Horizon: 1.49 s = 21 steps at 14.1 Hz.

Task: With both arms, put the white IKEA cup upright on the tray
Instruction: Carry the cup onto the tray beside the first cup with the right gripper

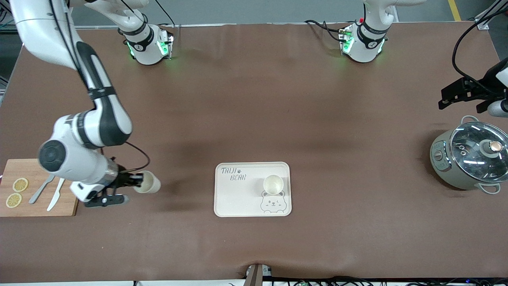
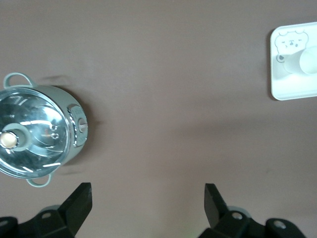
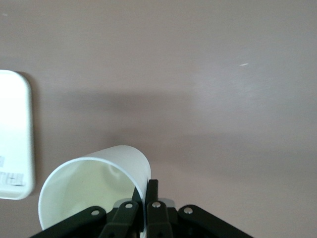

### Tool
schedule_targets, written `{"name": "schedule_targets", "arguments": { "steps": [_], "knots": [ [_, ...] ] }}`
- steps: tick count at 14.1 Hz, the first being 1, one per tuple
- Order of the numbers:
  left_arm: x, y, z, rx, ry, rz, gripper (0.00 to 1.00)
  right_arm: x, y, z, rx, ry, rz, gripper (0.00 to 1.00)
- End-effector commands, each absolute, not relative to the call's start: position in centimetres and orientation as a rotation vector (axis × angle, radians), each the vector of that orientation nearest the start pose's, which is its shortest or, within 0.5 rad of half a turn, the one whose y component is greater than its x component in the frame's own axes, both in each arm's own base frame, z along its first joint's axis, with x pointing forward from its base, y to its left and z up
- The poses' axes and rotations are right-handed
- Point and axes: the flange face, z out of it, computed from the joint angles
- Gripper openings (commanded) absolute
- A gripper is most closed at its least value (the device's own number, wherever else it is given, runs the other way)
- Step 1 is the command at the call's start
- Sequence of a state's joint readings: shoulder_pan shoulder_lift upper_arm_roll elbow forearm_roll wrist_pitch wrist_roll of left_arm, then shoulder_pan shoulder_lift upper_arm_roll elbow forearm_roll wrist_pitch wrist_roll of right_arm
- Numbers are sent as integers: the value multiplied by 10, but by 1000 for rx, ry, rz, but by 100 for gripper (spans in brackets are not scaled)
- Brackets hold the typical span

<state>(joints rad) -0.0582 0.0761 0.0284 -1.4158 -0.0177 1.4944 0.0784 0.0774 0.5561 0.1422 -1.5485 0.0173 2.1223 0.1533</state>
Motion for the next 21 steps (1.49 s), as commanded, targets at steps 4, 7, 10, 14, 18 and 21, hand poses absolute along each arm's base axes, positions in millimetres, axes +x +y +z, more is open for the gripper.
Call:
{"name": "schedule_targets", "arguments": {
  "steps": [4,7,10,14,18,21],
  "knots": [
    [578,-15,652,-3140,165,-121,100,668,248,339,-3019,310,-26,0],
    [574,-18,645,-3148,189,-90,100,665,281,328,-2975,433,-71,0],
    [573,-41,644,-3133,255,-89,100,657,320,303,-2939,462,-117,0],
    [574,-42,645,-3132,250,-116,100,650,352,283,-2947,401,-110,0],
    [577,-37,642,-3134,243,-109,100,651,374,268,-2940,406,-109,0],
    [579,-37,640,-3135,241,-106,100,654,373,259,-2934,404,-134,0]
  ]
}}
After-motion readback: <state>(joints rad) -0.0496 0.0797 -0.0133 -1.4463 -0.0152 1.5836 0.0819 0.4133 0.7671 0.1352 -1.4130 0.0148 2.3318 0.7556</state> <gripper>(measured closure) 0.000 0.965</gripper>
